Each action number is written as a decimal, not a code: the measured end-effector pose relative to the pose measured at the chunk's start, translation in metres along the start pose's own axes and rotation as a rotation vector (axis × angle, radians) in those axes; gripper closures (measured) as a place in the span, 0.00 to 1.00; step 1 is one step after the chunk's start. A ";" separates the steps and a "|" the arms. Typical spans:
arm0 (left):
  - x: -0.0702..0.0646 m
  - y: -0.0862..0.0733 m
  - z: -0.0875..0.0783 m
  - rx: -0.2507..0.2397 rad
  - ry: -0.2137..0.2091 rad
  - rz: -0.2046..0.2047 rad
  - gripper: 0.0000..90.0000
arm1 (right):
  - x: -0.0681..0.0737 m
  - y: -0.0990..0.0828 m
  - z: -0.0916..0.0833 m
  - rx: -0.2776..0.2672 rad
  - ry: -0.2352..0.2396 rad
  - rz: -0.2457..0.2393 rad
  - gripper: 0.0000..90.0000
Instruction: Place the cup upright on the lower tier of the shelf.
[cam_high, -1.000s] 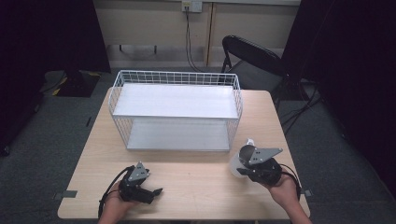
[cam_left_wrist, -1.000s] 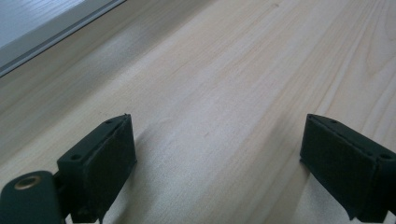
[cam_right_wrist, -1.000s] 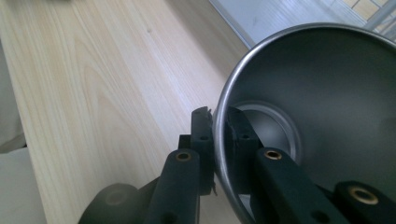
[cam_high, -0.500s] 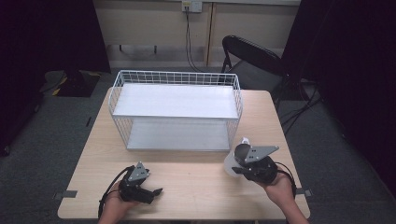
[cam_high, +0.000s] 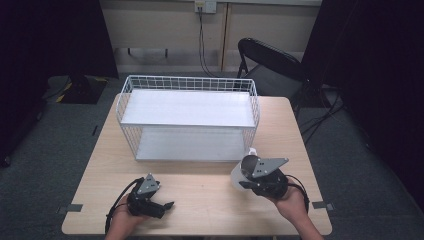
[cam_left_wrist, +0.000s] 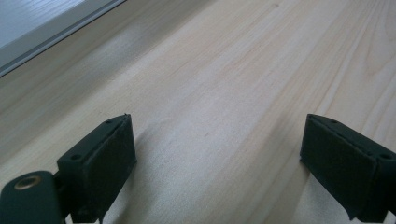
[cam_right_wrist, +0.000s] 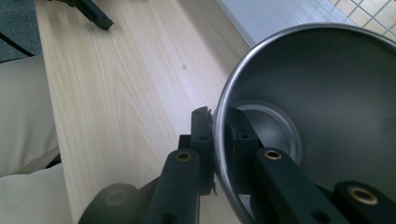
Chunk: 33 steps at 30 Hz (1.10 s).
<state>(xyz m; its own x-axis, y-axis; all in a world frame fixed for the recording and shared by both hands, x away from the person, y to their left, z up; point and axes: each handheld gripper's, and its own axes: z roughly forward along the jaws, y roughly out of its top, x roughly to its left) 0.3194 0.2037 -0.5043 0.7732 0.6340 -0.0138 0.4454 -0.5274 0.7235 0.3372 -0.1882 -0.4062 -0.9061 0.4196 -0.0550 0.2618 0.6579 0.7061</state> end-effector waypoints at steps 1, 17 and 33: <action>0.000 0.000 0.000 0.000 0.000 0.000 0.11 | 0.000 0.000 0.000 0.000 0.000 0.000 0.93; 0.000 0.000 0.000 0.000 -0.002 -0.002 0.11 | 0.008 0.020 0.015 -0.001 0.029 -0.040 0.93; 0.000 0.000 0.000 0.001 -0.002 -0.002 0.11 | 0.009 0.035 0.029 -0.015 0.033 -0.057 0.93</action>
<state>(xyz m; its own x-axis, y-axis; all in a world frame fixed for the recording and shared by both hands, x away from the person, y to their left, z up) 0.3193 0.2036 -0.5044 0.7729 0.6343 -0.0167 0.4474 -0.5262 0.7231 0.3478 -0.1433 -0.4028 -0.9300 0.3604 -0.0720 0.2046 0.6705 0.7131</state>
